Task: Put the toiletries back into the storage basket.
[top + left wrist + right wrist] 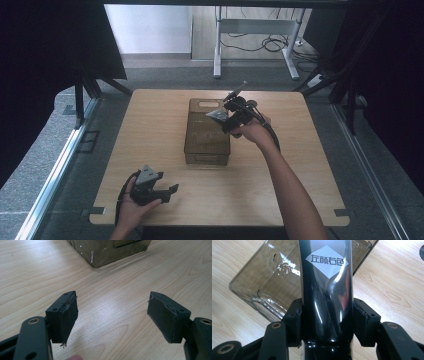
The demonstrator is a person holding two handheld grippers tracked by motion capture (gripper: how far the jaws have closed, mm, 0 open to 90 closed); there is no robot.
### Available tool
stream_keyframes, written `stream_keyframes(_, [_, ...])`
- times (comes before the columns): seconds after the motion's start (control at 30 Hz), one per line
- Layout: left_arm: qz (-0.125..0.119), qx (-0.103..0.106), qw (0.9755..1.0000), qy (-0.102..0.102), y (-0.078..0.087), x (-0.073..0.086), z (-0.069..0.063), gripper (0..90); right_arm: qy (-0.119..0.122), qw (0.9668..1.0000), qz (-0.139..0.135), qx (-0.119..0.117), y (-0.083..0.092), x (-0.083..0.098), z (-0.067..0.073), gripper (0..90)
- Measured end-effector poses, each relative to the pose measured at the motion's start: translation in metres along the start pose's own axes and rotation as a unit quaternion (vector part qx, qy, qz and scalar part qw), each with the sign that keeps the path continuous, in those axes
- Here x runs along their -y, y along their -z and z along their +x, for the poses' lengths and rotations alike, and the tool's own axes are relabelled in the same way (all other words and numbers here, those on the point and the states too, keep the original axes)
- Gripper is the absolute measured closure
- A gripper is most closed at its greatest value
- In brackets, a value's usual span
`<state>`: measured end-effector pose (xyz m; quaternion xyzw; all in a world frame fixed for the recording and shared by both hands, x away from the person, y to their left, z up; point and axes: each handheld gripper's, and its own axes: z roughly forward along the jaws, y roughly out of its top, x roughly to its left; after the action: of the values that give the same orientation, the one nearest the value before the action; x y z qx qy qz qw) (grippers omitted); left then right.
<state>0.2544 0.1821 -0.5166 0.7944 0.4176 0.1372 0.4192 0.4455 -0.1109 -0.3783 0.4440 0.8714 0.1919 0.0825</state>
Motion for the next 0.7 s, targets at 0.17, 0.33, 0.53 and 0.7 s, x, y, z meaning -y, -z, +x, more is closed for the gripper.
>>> stream_keyframes(0.17, [0.001, 0.001, 1.0, 0.0, 0.0, 0.0, 0.0, 24.9, 0.001, 1.0, 0.002, -0.004, -0.005, -0.006, 0.005, 48.2])
stream_keyframes(0.33, [0.001, 0.001, 1.0, 0.0, 0.0, 0.0, 0.0, 24.9, 0.0, 1.0, 0.001, -0.006, -0.01, -0.011, 0.009, 48.2])
stream_keyframes(0.53, [-0.001, 0.002, 1.0, -0.002, 0.0, 0.0, 0.0, 24.9, -0.001, 1.0, 0.004, -0.004, -0.017, -0.015, 0.012, 48.1])
stream_keyframes(0.7, [0.0, 0.002, 1.0, -0.003, 0.0, 0.0, -0.001, 24.9, -0.008, 0.9999, 0.01, -0.009, -0.029, -0.021, 0.015, 48.1])
